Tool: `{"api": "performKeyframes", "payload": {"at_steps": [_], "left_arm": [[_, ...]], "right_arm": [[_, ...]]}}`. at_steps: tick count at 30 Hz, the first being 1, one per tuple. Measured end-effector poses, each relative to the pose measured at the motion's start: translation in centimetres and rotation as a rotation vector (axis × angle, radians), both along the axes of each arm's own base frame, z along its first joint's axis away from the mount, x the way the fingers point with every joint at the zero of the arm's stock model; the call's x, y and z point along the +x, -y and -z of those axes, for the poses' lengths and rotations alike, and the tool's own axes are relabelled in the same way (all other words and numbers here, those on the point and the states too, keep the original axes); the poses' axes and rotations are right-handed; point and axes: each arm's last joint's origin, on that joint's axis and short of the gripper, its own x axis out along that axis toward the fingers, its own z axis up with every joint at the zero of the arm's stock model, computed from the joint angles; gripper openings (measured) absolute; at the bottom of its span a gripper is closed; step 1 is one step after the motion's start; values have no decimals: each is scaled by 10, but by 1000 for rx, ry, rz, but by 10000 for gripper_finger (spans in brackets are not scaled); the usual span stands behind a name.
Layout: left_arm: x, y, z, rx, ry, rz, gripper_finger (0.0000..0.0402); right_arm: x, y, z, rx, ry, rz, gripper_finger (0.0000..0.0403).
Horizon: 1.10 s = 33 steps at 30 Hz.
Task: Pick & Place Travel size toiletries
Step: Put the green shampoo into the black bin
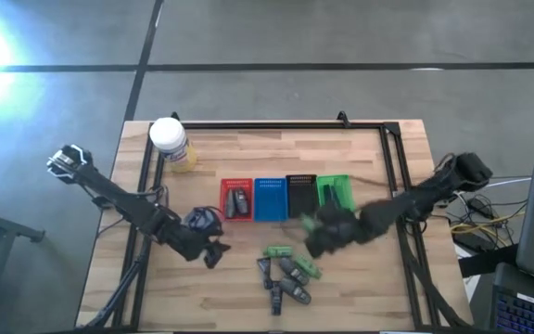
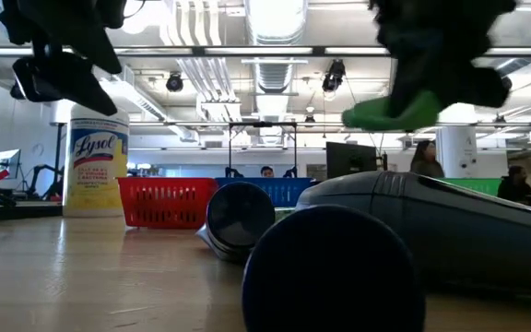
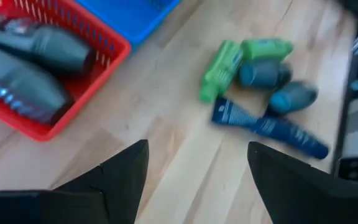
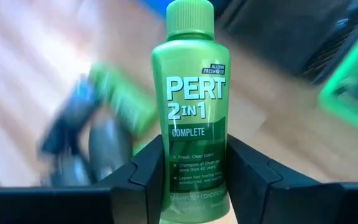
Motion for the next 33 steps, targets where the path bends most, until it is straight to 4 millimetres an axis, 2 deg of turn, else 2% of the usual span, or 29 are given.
{"api": "performKeyframes", "payload": {"at_steps": [4,8,11,15,19,21,23,27,30,33], "left_arm": [[-7,-7,3,5,54,-7,278],[-12,-11,6,5,53,-17,278],[-13,-12,8,7,51,-20,278],[-12,-13,8,27,48,-7,278],[-10,-14,6,69,64,31,278],[-8,-14,5,78,82,43,278],[-6,-14,3,84,102,55,278],[-5,-14,2,84,118,59,278],[-4,-14,1,82,125,56,278],[-3,-14,0,75,139,51,278]], "right_arm": [[15,53,2,9,-2,193,127],[27,93,14,41,-44,238,138],[34,106,20,62,-41,227,169],[35,108,25,82,-67,209,219],[33,96,23,77,-73,158,265],[31,84,19,70,-73,68,285],[27,65,12,49,-73,-99,301],[9,12,8,34,-118,-430,318],[-1,-23,21,28,-173,-543,318],[-4,-46,38,1,-203,-548,310]]}}
